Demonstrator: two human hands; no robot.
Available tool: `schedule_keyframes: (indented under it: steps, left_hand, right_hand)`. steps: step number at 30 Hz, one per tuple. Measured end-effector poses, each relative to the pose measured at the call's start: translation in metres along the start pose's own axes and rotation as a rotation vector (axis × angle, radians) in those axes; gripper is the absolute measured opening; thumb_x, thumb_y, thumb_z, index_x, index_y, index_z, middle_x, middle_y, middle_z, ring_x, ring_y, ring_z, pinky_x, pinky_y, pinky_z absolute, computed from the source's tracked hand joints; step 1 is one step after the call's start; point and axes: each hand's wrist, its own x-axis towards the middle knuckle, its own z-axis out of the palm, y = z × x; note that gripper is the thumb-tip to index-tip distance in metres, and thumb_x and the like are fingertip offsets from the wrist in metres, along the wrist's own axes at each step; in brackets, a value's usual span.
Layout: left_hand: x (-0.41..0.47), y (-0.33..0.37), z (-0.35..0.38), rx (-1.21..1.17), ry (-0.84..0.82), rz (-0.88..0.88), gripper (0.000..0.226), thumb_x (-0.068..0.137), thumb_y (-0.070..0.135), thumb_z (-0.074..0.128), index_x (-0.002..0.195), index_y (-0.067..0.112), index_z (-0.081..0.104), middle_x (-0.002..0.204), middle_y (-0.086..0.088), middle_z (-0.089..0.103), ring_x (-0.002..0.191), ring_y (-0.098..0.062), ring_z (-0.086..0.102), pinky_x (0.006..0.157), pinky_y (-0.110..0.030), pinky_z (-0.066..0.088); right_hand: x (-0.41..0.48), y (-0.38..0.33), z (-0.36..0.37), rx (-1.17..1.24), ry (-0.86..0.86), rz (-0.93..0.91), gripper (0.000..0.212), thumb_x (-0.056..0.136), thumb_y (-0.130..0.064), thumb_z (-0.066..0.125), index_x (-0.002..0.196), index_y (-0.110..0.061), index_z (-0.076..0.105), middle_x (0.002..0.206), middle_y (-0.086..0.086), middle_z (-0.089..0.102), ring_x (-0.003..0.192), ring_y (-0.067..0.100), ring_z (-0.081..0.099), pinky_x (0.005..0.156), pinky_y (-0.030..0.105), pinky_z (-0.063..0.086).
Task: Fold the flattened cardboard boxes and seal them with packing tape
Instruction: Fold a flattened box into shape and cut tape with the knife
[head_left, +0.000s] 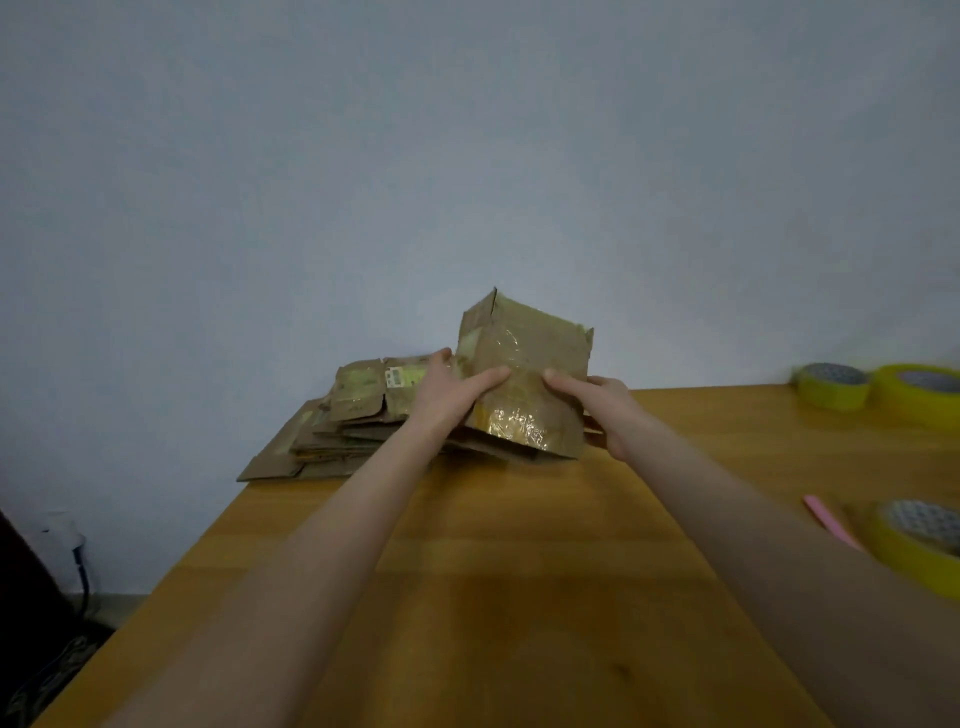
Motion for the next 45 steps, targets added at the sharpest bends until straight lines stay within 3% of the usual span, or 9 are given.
schedule_keyframes:
  steps: [2,5,13,18,24,31,35,39,45]
  left_hand:
    - [-0.017,0.0,0.005,-0.012,-0.05,0.022,0.111,0.061,0.05,0.084,0.149,0.016,0.023,0.145,-0.007,0.043,0.125,-0.026,0.05,0.104,-0.046,0.043]
    - [-0.032,-0.002,0.007,-0.023,-0.028,0.045,0.112,0.058,0.042,0.087,0.147,0.013,0.027,0.144,-0.007,0.043,0.128,-0.025,0.047,0.106,-0.045,0.041]
    - [-0.049,-0.026,-0.003,-0.179,0.019,-0.026,0.059,0.076,0.019,0.079,0.128,0.008,0.054,0.116,-0.002,0.063,0.109,-0.022,0.059,0.098,-0.044,0.048]
    - [-0.068,-0.039,0.006,-0.197,0.024,0.029,0.076,0.084,0.026,0.072,0.147,0.01,0.033,0.146,-0.005,0.042,0.135,-0.022,0.039,0.111,-0.044,0.035]
    - [-0.075,-0.059,0.012,-0.245,0.09,0.026,0.071,0.09,0.016,0.064,0.149,0.008,0.025,0.151,-0.009,0.035,0.139,-0.021,0.033,0.113,-0.04,0.031]
    - [-0.074,-0.068,0.028,-0.111,0.146,0.084,0.069,0.092,0.013,0.059,0.15,0.016,0.022,0.145,-0.008,0.041,0.135,-0.024,0.037,0.111,-0.041,0.035]
    - [-0.076,-0.069,0.037,-0.142,0.072,0.14,0.092,0.082,0.032,0.071,0.152,0.029,0.013,0.154,0.002,0.028,0.141,-0.017,0.026,0.114,-0.049,0.028]
    - [-0.074,-0.064,0.043,-0.042,-0.002,0.132,0.127,0.061,0.043,0.084,0.152,0.03,-0.003,0.154,0.002,0.014,0.139,-0.02,0.024,0.114,-0.047,0.028]
    - [-0.071,-0.06,0.05,-0.036,-0.006,0.197,0.124,0.06,0.037,0.088,0.151,0.03,0.005,0.152,0.004,0.018,0.137,-0.017,0.027,0.113,-0.04,0.029]
  right_hand:
    - [-0.019,0.006,-0.009,0.007,-0.022,0.033,0.05,0.07,-0.043,0.081,0.105,-0.015,0.06,0.098,0.001,0.068,0.088,0.018,0.065,0.074,0.033,0.055]
    - [-0.037,0.014,-0.018,0.074,0.002,0.035,0.036,0.072,-0.027,0.082,0.098,-0.015,0.06,0.088,0.001,0.068,0.076,0.015,0.065,0.057,0.028,0.052]
    - [-0.056,0.034,-0.037,0.191,0.073,-0.013,0.033,0.078,-0.005,0.075,0.108,-0.007,0.061,0.093,0.009,0.07,0.071,0.019,0.067,0.051,0.028,0.054]
    - [-0.065,0.049,-0.04,0.074,0.076,-0.099,0.037,0.083,-0.011,0.072,0.115,-0.016,0.055,0.097,-0.001,0.064,0.081,0.011,0.062,0.057,0.023,0.049]
    - [-0.064,0.066,-0.046,-0.109,0.113,-0.208,0.04,0.089,-0.012,0.064,0.126,-0.009,0.049,0.12,0.005,0.059,0.093,0.013,0.057,0.073,0.024,0.049]
    - [-0.058,0.073,-0.047,-0.268,0.213,-0.372,0.043,0.09,-0.013,0.063,0.131,-0.011,0.049,0.118,0.004,0.06,0.108,0.018,0.056,0.088,0.034,0.051]
    - [-0.059,0.079,-0.046,-0.37,0.291,-0.403,0.048,0.092,-0.017,0.06,0.138,-0.013,0.047,0.108,-0.004,0.054,0.103,0.012,0.052,0.083,0.026,0.045]
    - [-0.06,0.082,-0.048,-0.314,0.308,-0.441,0.043,0.087,-0.014,0.067,0.128,-0.011,0.056,0.113,0.002,0.067,0.107,0.015,0.061,0.088,0.029,0.052]
    - [-0.057,0.079,-0.047,-0.274,0.273,-0.462,0.047,0.084,-0.015,0.069,0.129,-0.013,0.055,0.119,0.002,0.064,0.102,0.012,0.059,0.091,0.039,0.053]
